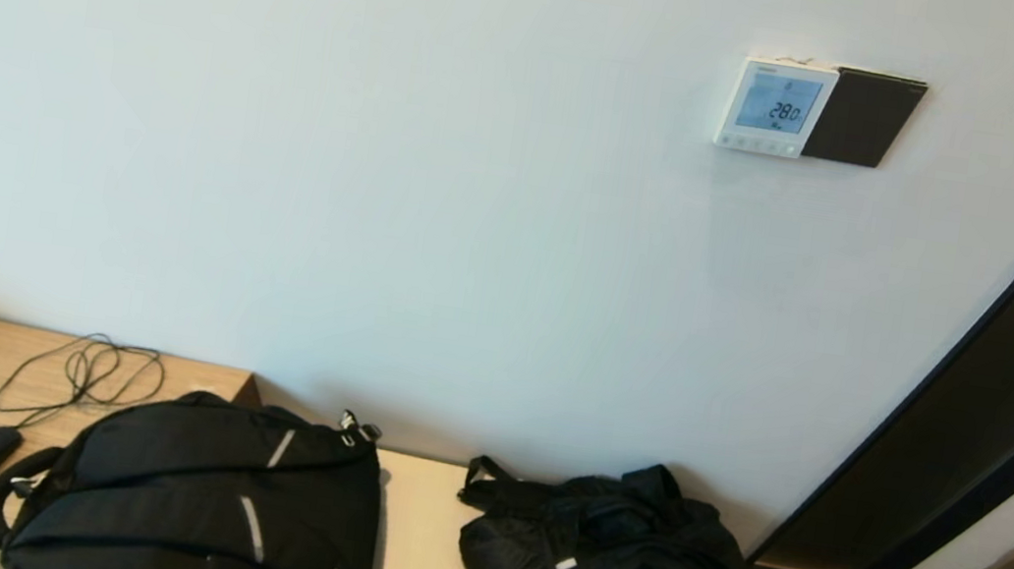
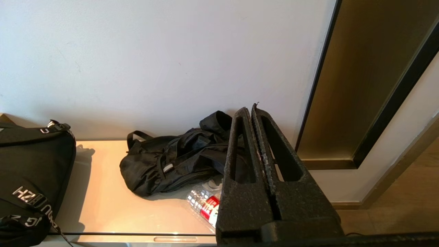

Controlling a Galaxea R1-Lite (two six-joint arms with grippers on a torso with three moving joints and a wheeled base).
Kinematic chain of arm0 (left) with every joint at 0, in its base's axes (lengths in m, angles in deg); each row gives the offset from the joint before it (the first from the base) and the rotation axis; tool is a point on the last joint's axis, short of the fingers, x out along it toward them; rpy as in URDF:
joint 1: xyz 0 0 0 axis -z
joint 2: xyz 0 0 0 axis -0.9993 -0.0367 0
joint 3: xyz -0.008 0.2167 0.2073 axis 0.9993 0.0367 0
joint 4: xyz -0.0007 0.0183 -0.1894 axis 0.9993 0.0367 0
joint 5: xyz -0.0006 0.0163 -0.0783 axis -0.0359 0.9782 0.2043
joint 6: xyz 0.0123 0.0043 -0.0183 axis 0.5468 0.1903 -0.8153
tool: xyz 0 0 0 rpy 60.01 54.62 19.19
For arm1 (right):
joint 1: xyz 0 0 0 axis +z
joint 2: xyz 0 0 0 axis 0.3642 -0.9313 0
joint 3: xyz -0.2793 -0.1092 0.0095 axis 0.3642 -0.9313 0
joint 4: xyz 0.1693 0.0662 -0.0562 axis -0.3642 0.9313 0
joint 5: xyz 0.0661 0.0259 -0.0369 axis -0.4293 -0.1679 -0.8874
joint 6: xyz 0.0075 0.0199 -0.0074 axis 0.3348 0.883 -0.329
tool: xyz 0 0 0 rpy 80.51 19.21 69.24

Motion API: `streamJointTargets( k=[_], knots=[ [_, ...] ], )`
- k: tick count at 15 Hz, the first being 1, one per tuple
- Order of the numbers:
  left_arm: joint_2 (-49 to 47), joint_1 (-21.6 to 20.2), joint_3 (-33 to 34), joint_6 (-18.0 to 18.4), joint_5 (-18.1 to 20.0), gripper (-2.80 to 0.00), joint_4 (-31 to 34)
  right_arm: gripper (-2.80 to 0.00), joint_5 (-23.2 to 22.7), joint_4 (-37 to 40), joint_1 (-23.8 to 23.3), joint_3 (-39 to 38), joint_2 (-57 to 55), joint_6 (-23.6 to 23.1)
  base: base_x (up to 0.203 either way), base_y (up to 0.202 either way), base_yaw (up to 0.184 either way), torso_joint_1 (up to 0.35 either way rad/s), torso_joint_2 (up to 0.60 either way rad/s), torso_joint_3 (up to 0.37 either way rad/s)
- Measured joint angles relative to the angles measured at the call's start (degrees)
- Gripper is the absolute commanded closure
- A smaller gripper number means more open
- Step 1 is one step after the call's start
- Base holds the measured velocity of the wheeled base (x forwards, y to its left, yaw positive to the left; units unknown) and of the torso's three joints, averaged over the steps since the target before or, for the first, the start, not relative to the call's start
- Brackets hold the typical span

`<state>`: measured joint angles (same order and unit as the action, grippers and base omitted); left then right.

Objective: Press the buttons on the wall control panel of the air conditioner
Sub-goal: Turn off the central air conditioner

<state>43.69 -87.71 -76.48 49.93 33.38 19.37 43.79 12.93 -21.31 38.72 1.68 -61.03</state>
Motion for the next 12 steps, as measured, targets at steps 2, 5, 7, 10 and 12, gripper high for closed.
streamJointTargets(
  k=[2, 5, 7, 10, 12],
  knots=[
    [0.0, 0.0, 0.0, -0.01, -0.02, 0.0, 0.0, 0.0, 0.0, 0.0, 0.02, 0.0, -0.02, 0.0, 0.0, 0.0, 0.0, 0.0, 0.0, 0.0],
    [0.0, 0.0, 0.0, -0.01, 0.0, 0.0, 0.0, 0.0, 0.0, 0.0, 0.02, 0.0, -0.02, 0.0, 0.0, 0.0, 0.0, 0.0, 0.0, 0.0],
    [0.02, 0.0, 0.0, -0.02, 0.0, 0.0, -0.02, 0.0, 0.0, 0.0, 0.02, 0.0, -0.02, 0.0, 0.0, 0.0, 0.0, 0.0, 0.0, 0.0],
    [0.02, 0.0, 0.0, -0.01, 0.0, 0.0, 0.0, 0.0, 0.0, -0.02, 0.02, 0.0, -0.02, -0.1, 0.0, 0.0, 0.0, 0.0, 0.0, 0.0],
    [0.0, 0.0, 0.0, -0.01, -0.04, 0.0, -0.02, 0.0, 0.0, -0.11, 0.02, 0.0, -0.02, -0.3, 0.0, 0.0, 0.0, 0.0, 0.0, 0.0]
  ],
)
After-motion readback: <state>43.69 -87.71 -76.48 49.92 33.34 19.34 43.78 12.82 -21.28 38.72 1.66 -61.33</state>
